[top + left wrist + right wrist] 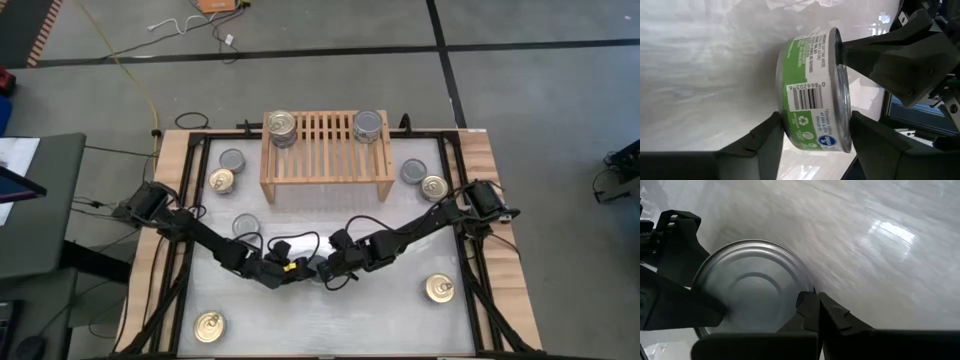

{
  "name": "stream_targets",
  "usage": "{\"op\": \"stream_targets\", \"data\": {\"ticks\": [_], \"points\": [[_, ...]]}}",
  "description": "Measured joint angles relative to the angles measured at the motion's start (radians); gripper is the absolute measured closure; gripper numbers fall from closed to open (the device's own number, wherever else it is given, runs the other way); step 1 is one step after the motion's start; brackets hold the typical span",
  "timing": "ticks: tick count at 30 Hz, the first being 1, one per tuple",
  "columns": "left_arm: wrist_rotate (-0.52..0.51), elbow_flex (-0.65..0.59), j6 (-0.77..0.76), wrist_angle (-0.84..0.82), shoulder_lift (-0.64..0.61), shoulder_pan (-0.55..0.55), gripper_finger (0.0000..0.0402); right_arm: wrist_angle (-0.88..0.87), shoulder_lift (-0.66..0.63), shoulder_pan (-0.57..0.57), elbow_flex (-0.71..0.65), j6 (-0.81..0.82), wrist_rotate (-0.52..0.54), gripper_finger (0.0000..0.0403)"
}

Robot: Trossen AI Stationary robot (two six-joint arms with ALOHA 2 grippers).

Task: Stack canned seafood by type on shelf
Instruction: Put the green tuna can on the shelf aligned with the other green tuna cans

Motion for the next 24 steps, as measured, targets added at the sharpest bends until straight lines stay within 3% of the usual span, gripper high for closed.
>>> {"op": "stream_targets", "data": {"ticks": [8, 17, 24], "points": [[0.021, 0.000, 0.057, -0.003, -0.002, 0.025, 0.0255, -0.005, -0.006, 0.007, 0.000, 0.000, 0.000, 0.0381], [0.082, 0.000, 0.134, 0.016, -0.001, 0.066, 0.0259, -0.161, -0.128, 0.007, -0.004, -0.037, -0.017, 0.0378], [0.206, -0.001, 0.207, 0.059, -0.002, 0.132, 0.0259, -0.284, -0.249, 0.005, -0.003, -0.051, -0.015, 0.0327]]}}
